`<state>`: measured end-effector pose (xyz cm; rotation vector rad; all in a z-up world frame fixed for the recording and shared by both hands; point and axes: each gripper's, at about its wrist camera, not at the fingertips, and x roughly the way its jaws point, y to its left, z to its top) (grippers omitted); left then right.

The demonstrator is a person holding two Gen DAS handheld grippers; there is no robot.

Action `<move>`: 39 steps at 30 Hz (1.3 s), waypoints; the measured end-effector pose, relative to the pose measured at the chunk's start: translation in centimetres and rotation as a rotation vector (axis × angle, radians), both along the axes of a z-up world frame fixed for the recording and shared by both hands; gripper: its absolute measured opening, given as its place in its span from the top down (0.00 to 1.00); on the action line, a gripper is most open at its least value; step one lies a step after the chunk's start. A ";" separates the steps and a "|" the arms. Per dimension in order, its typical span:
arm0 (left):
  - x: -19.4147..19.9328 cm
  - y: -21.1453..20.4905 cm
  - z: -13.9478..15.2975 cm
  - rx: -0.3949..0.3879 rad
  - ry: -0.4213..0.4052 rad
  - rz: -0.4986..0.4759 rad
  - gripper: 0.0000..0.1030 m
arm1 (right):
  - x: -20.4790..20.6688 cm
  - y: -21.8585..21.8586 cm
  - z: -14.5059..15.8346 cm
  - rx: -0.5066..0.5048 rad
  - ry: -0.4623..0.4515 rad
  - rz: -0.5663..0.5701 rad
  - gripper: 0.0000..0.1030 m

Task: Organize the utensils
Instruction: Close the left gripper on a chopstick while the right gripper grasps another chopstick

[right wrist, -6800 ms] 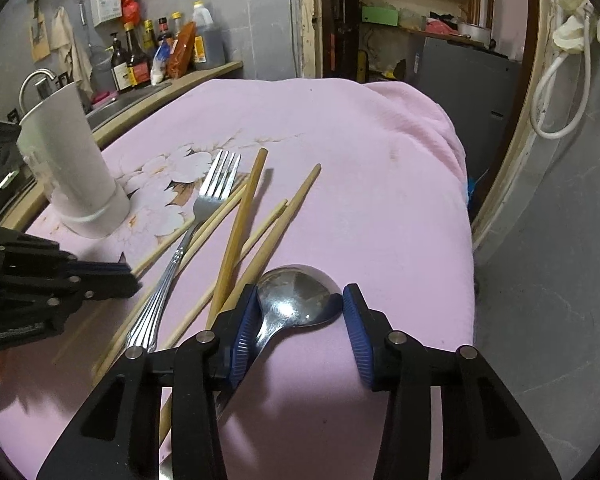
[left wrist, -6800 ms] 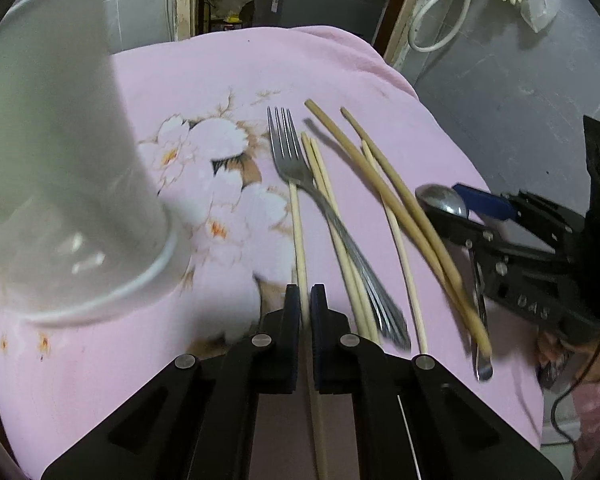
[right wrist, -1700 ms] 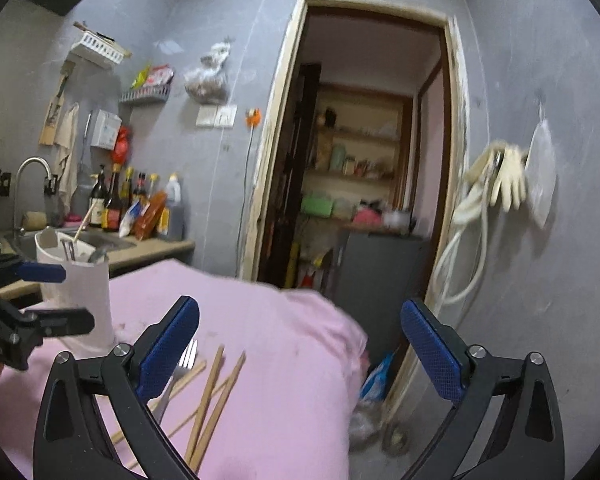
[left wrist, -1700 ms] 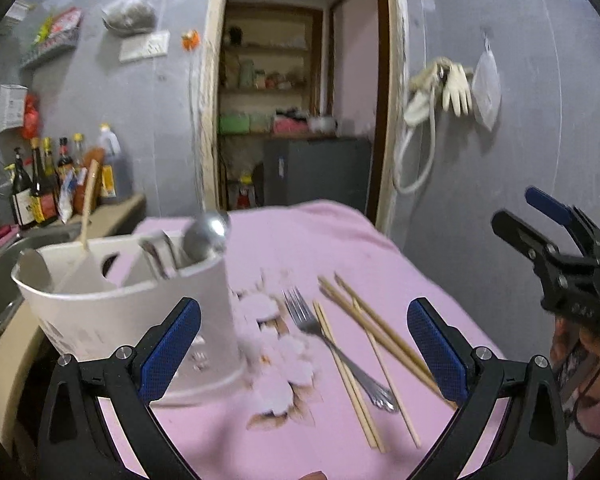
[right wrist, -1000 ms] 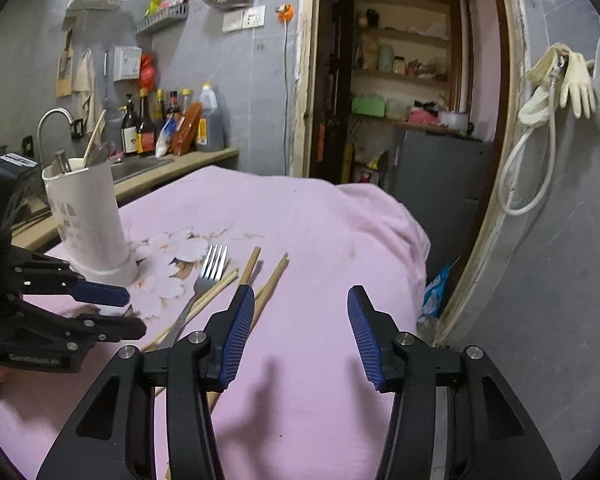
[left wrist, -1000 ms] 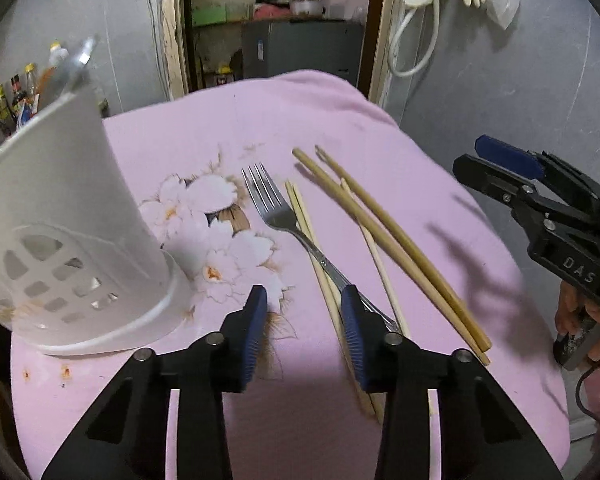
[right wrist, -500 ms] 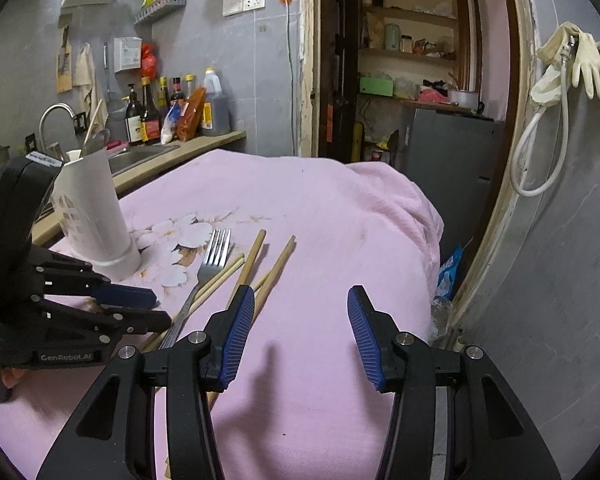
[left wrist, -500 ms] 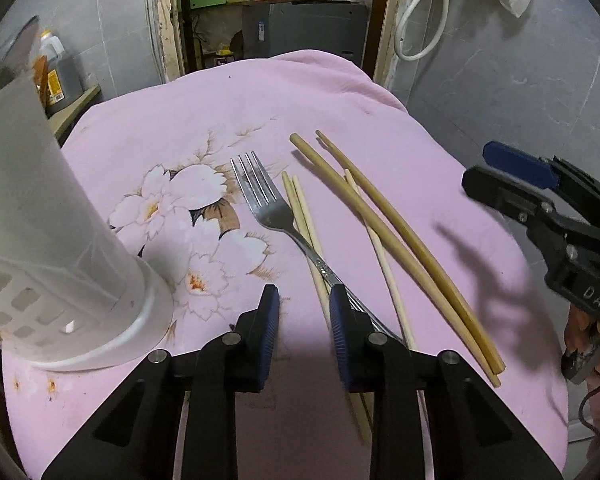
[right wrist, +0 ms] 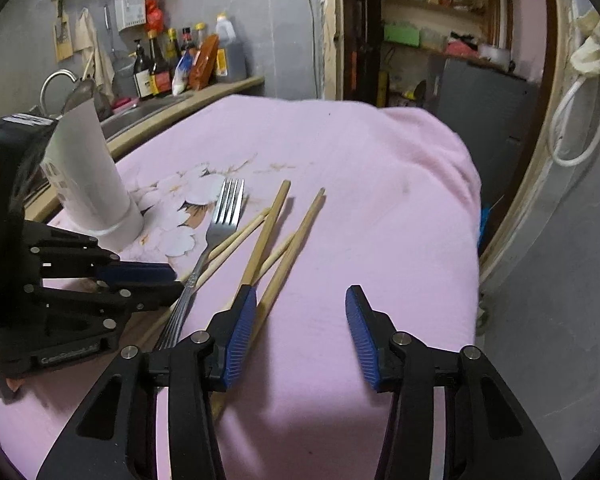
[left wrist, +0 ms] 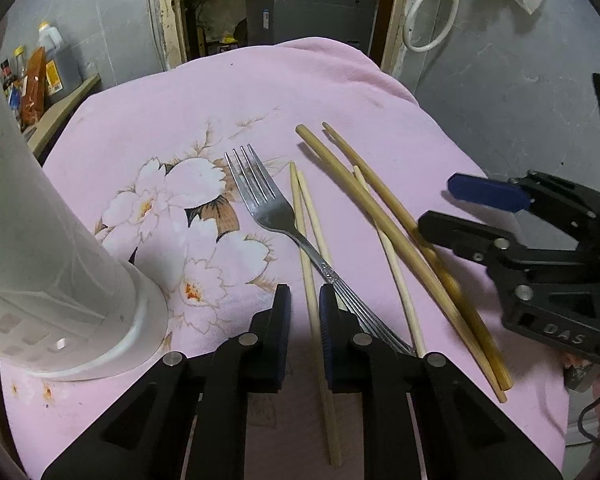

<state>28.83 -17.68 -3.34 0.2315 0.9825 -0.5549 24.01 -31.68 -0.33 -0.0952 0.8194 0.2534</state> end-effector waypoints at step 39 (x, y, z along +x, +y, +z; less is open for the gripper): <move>-3.4 5.6 1.8 0.006 0.145 -0.006 0.96 | 4.3 2.3 -0.6 -0.028 0.277 -0.035 0.88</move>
